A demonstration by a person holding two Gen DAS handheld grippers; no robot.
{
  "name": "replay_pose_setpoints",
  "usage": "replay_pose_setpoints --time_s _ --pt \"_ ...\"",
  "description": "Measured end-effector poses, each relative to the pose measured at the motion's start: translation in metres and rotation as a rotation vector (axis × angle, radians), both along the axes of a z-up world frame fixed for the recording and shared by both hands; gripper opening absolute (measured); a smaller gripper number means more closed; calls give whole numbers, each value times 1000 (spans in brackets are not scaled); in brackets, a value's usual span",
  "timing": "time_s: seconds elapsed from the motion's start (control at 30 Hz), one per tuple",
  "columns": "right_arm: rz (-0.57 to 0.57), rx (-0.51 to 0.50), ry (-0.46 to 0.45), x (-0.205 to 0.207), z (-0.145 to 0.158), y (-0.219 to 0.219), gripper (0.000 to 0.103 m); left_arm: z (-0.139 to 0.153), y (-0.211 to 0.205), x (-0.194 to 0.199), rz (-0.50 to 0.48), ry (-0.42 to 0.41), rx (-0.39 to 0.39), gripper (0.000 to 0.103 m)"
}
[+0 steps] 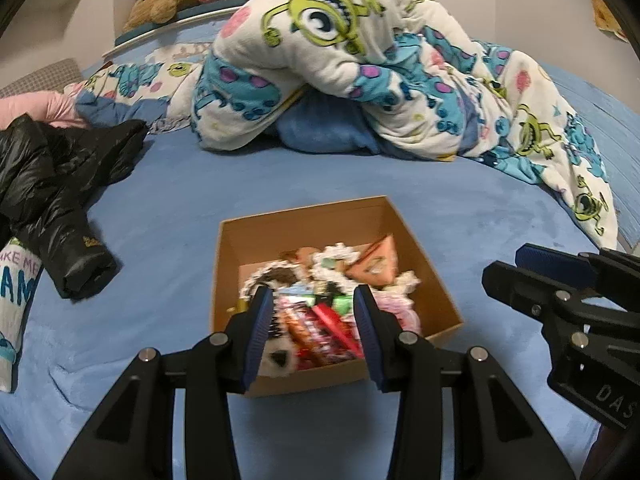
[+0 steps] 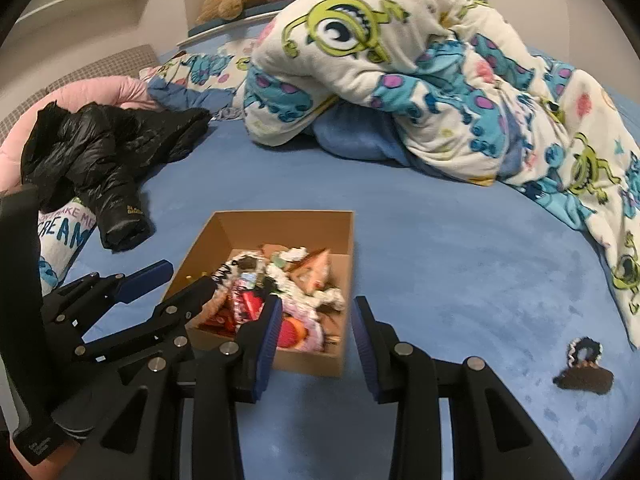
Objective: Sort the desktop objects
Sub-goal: 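Open the left tool to drop the orange cube while the right tool releases the red pompom into the box, then move both open tools back toward the brown fuzzy stick and scrunchie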
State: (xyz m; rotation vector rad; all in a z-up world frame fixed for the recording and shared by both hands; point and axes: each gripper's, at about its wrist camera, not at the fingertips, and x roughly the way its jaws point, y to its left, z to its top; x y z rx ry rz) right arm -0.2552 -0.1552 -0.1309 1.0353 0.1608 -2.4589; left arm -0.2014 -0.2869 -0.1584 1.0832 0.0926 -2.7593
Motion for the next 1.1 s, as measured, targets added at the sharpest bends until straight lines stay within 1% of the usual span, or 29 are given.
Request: replay_pose_setpoints --time_s 0.23,0.37,0.63,0.87,1.1 --pt "-55 -11 4 0 7 51 36 11 43 -9 -48 4 -8 43" --pt "-92 -15 8 2 10 88 36 13 72 -16 -84 3 2 43" --pt "-159 -10 3 0 7 152 36 11 134 -29 -155 1 8 43" --pt "-213 -2 3 -2 2 205 36 7 184 -43 -219 -2 30 43" --pt "-270 10 -18 -11 -12 258 36 -3 230 -56 -285 -9 46 45"
